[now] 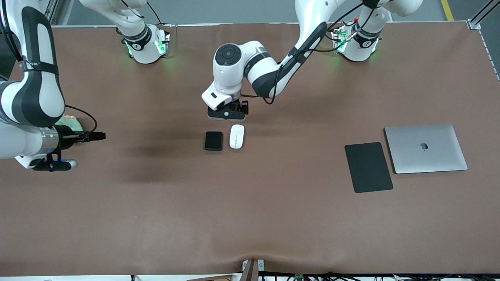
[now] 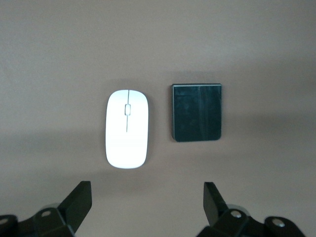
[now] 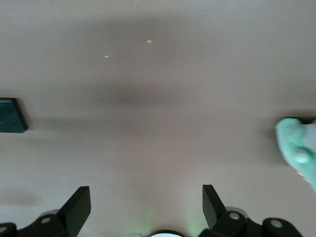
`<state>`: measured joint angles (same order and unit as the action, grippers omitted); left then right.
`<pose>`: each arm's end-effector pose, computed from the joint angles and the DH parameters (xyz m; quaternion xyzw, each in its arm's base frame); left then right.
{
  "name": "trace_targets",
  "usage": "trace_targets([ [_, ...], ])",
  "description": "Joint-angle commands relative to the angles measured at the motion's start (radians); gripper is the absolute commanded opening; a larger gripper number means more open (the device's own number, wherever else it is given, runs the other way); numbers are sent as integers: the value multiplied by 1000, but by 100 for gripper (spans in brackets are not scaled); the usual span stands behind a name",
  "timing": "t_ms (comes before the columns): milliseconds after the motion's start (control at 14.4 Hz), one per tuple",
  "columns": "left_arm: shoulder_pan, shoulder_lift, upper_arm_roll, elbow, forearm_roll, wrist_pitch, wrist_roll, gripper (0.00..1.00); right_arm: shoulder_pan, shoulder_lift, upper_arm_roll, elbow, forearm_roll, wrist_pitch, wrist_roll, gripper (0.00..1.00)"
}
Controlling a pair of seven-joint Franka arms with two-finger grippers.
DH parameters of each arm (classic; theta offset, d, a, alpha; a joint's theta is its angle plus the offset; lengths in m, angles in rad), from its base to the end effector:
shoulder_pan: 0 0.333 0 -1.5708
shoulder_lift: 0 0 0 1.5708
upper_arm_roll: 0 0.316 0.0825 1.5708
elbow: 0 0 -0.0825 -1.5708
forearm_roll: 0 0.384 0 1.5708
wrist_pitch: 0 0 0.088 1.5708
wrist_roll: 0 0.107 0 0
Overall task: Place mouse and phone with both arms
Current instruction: 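Move the left gripper over the white mouse while the right gripper reaches the phone, then lower and close the left gripper on the mouse while the right gripper approaches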
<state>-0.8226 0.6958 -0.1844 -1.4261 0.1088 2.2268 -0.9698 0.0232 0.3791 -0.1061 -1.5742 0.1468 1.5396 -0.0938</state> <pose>0.4185 -0.6046 0.3008 0.9979 -0.0248 0.0216 0.0558 0.6182 -0.0281 0.3975 -0.9776 0.0078 0.1984 0.0701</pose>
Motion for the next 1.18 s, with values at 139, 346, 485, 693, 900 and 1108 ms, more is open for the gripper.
trace_targets([
  [139,-13,67,40,58,42,1,-43,100,24,47,0,11,57,37,41,100],
  [346,-12,96,57,58,87,42,29,100,47,70,0,13,105,42,84,100],
  [485,-15,128,62,58,89,98,36,100,61,72,0,11,119,43,103,100],
  [693,-23,159,71,61,91,140,36,100,101,84,0,10,119,62,164,100],
  [900,-44,185,98,78,89,143,36,100,148,92,0,6,119,79,222,100],
  [1108,-66,206,120,79,89,172,28,100,184,104,0,3,120,85,239,100],
])
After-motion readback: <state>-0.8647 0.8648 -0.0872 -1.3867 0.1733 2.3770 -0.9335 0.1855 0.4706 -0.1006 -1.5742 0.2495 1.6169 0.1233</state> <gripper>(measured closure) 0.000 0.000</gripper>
